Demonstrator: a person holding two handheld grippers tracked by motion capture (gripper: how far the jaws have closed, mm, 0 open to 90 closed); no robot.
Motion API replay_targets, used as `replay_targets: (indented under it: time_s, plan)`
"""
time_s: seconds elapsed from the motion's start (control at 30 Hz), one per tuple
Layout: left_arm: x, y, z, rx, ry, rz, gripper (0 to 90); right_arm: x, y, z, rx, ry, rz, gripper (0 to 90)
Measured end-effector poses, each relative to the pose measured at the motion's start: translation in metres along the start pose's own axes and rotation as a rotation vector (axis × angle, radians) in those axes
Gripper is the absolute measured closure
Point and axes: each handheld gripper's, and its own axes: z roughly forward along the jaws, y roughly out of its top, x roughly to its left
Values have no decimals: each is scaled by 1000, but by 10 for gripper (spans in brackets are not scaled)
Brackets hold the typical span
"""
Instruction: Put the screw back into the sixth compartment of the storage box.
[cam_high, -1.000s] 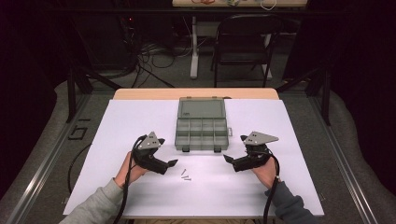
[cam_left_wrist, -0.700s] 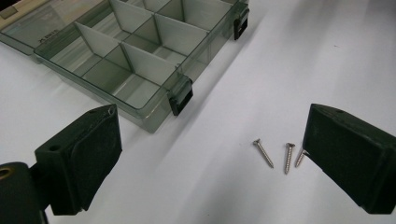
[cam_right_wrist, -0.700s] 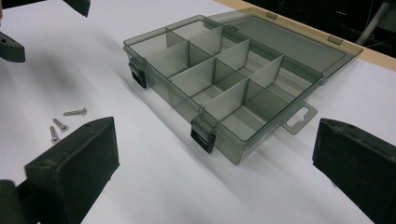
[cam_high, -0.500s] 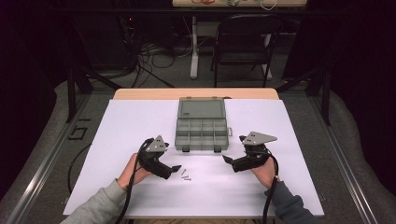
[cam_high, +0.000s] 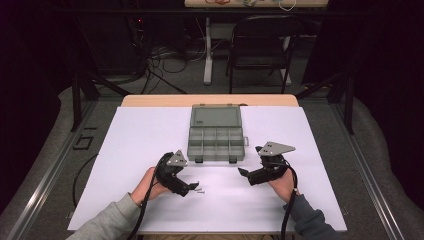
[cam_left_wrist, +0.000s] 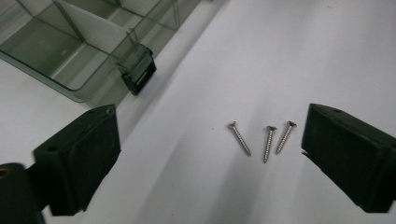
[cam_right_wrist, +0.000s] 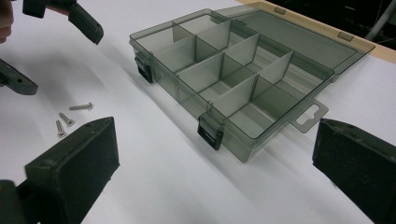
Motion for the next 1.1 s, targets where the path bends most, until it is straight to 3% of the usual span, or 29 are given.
replay_targets:
  time_s: [0.2, 0.33, 0.53, 0.7, 0.77, 0.83, 1.1]
  plan:
    - [-3, -1, 5, 25, -27, 5, 189, 2, 0, 1, 5, 5, -5, 0]
    - [-3, -2, 7, 40, -40, 9, 338, 2, 1, 0, 9, 3, -9, 0]
    - [-3, -5, 12, 34, -130, -4, 565, 2, 1, 0, 8, 8, -9, 0]
    - [-4, -6, 18, 67, -138, 10, 676, 3, 1, 1, 7, 8, -16, 0]
    - [-5, -5, 19, 94, -101, 37, 733, 3, 1, 1, 7, 6, -12, 0]
    - [-7, -5, 19, 90, -85, 57, 779, 2, 0, 1, 4, 7, -10, 0]
    - [-4, -6, 20, 86, -87, 26, 877, 2, 0, 2, 15, 5, -12, 0]
